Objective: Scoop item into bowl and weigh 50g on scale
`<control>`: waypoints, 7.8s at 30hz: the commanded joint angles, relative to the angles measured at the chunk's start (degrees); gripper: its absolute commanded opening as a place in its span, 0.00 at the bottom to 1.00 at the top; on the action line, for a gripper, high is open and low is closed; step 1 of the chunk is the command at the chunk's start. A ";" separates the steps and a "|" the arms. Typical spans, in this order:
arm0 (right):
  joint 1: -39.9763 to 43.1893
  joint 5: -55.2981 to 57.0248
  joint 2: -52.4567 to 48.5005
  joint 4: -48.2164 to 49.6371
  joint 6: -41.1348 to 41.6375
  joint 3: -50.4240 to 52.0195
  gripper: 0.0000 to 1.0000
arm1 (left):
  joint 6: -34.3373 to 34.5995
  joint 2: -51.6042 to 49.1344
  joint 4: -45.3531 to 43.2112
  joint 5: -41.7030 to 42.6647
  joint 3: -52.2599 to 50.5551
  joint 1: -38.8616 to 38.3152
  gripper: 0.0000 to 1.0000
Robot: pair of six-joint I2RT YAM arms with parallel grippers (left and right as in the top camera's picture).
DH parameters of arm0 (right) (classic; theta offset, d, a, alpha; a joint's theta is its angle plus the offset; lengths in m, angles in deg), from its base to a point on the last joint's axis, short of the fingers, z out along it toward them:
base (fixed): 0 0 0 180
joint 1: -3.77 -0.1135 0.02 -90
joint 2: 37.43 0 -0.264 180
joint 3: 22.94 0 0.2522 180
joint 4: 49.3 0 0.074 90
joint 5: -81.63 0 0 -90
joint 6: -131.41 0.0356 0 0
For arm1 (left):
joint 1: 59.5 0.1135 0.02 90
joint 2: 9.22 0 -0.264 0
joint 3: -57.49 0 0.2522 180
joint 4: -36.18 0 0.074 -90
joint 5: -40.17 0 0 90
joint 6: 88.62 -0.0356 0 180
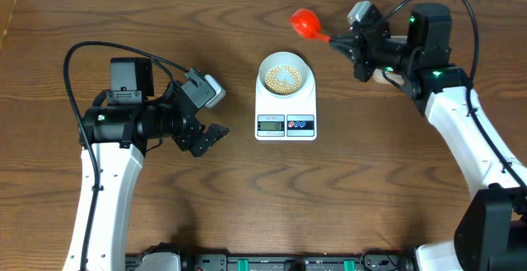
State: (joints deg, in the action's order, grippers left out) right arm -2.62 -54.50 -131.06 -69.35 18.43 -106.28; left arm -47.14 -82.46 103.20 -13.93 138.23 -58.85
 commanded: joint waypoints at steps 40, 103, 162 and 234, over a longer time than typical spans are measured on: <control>2.71 -0.94 0.79 0.90 0.74 -0.07 0.01 | -7.41 1.60 12.22 8.70 1.84 8.13 0.93; 10.32 39.10 12.52 -25.64 5.49 -0.07 0.01 | -10.80 3.63 12.09 8.44 2.54 6.99 0.93; 3.10 45.42 -6.75 -23.28 12.24 -0.04 0.01 | -10.80 3.63 12.09 8.44 2.54 6.99 0.93; 31.89 -2.49 -6.82 -22.40 38.75 2.10 0.01 | -10.80 3.63 12.09 8.44 2.51 6.99 0.93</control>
State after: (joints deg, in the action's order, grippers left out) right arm 28.24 -54.15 -137.42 -91.73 58.34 -104.78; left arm -57.17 -79.20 115.11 -6.41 139.22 -51.75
